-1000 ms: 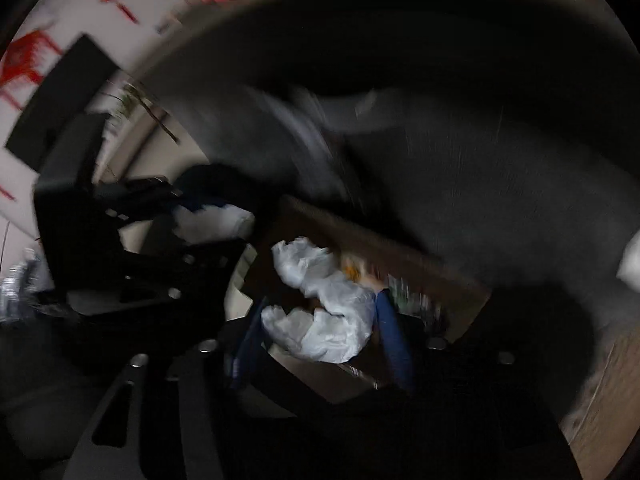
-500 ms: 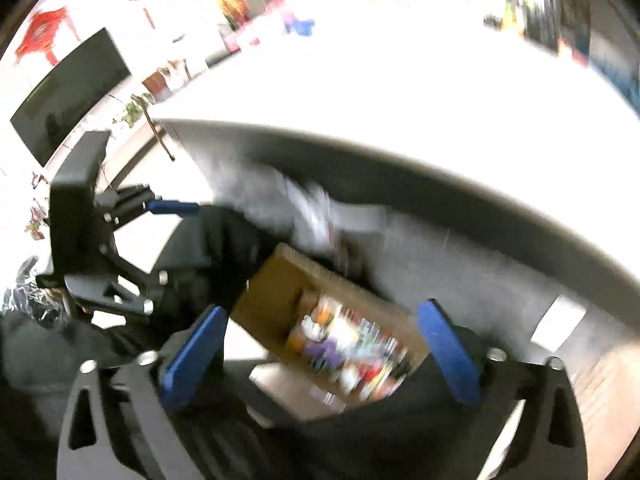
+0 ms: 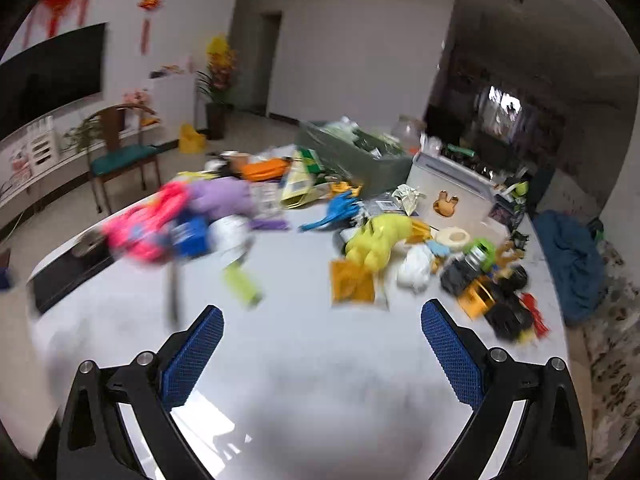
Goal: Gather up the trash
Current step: 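Grasp the yellow frog-shaped toy with the right tool while the left grasps the yellow snack packet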
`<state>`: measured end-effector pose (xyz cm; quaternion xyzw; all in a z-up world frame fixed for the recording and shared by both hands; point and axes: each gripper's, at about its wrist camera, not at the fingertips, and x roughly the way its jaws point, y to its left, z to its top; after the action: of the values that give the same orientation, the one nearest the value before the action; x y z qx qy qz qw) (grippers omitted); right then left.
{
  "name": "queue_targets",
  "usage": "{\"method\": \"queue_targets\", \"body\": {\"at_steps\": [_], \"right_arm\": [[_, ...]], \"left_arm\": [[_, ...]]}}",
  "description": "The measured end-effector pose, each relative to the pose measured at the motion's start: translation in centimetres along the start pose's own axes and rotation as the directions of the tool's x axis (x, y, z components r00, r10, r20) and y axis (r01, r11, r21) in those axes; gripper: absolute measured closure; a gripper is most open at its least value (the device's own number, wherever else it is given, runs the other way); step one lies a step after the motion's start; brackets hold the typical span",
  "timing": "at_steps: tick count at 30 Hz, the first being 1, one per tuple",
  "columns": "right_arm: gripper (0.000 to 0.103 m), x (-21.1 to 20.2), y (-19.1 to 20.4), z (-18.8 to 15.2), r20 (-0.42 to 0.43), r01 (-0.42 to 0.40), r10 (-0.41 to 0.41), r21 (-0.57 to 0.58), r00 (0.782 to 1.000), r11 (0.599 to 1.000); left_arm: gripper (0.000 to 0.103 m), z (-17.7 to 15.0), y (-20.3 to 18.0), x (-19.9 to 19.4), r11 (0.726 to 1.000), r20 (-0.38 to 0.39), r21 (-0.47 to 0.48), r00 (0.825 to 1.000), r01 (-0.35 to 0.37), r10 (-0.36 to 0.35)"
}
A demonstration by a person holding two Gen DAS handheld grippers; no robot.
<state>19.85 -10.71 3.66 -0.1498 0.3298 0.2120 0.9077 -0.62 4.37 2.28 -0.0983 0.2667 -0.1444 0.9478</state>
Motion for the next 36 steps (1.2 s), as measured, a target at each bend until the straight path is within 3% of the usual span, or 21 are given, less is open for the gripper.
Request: {"method": "queue_targets", "body": {"at_steps": [3, 5, 8, 9, 10, 11, 12, 13, 15, 16, 18, 22, 25, 29, 31, 32, 36], "right_arm": [[0.005, 6.7, -3.9, 3.7, -0.079, -0.015, 0.029, 0.168, 0.996, 0.986], [0.005, 9.9, -5.6, 4.2, -0.135, -0.016, 0.054, 0.27, 0.989, 0.963], [0.006, 15.1, -8.7, 4.6, -0.213, -0.03, 0.138, 0.443, 0.967, 0.896], [0.008, 17.1, -9.9, 4.5, -0.239, -0.034, 0.182, 0.516, 0.954, 0.856], [0.013, 18.2, -10.3, 4.2, -0.248, -0.045, 0.221, 0.564, 0.943, 0.824], [0.047, 18.9, -10.7, 4.0, -0.246, -0.068, 0.266, 0.601, 0.932, 0.796], [0.056, 19.2, -10.9, 3.5, -0.244, -0.094, 0.315, 0.634, 0.917, 0.768], [0.056, 18.9, -10.7, 3.3, -0.237, -0.114, 0.331, 0.632, 0.913, 0.766], [0.057, 17.4, -9.6, 3.0, -0.241, -0.136, 0.315, 0.556, 0.918, 0.82], [0.057, 15.6, -9.2, 2.5, -0.218, -0.157, 0.316, 0.537, 0.923, 0.829], [0.057, 12.7, -9.1, 1.7, -0.148, -0.229, 0.366, 0.556, 0.919, 0.799], [0.057, 3.5, -8.6, -1.7, -0.013, -0.339, 0.406, 0.525, 0.914, 0.78], [0.057, -2.0, -8.1, -5.8, 0.036, -0.378, 0.429, 0.543, 0.903, 0.75], [0.057, -7.9, -7.4, -11.5, 0.054, -0.367, 0.402, 0.531, 0.914, 0.764], [0.057, -10.2, -7.7, -14.6, 0.066, -0.357, 0.387, 0.549, 0.92, 0.755], [0.057, -11.0, -8.2, -15.4, 0.066, -0.353, 0.384, 0.556, 0.921, 0.752], [0.056, -13.2, -9.6, -18.9, 0.066, -0.326, 0.357, 0.583, 0.932, 0.744]], "left_arm": [[0.012, 0.4, 2.0, 1.3, 0.998, -0.007, -0.069, 1.0, 0.006, -0.006], [0.012, 0.2, 2.8, 2.4, 0.997, -0.023, -0.074, 0.999, -0.026, 0.024], [0.012, -0.2, 3.6, 4.0, 0.996, -0.054, -0.083, 0.998, -0.038, 0.034], [0.012, -0.4, 4.0, 4.5, 0.995, -0.068, -0.09, 0.997, -0.036, 0.03], [0.012, -0.7, 4.2, 4.8, 0.995, -0.082, -0.097, 0.996, -0.032, 0.024], [0.012, -0.8, 4.5, 5.3, 0.994, -0.1, -0.104, 0.995, -0.026, 0.016], [0.012, -1.0, 4.6, 5.5, 0.994, -0.113, -0.108, 0.994, -0.019, 0.007], [0.012, -1.0, 4.6, 5.5, 0.994, -0.115, -0.108, 0.993, -0.016, 0.004], [0.012, -1.1, 4.2, 5.2, 0.996, -0.114, -0.086, 0.994, -0.009, 0.0], [0.012, -1.1, 3.8, 5.1, 0.998, -0.107, -0.061, 0.994, -0.019, 0.012], [0.012, -0.8, 3.2, 5.1, 0.999, -0.109, -0.029, 0.994, -0.029, 0.026], [0.012, -0.1, 2.4, 6.5, 0.999, -0.122, 0.016, 0.992, -0.037, 0.039], [0.012, 1.4, 1.7, 9.9, 0.995, -0.166, 0.065, 0.982, -0.078, 0.087], [0.012, 4.7, -0.7, 17.3, 0.991, -0.242, 0.112, 0.965, -0.076, 0.101], [0.012, 5.7, -1.9, 20.3, 0.992, -0.276, 0.111, 0.957, -0.061, 0.09], [0.012, 6.4, -3.2, 23.4, 0.993, -0.317, 0.101, 0.944, -0.061, 0.09], [0.012, 7.6, -5.6, 29.6, 0.993, -0.372, 0.046, 0.92, -0.113, 0.122]]}}
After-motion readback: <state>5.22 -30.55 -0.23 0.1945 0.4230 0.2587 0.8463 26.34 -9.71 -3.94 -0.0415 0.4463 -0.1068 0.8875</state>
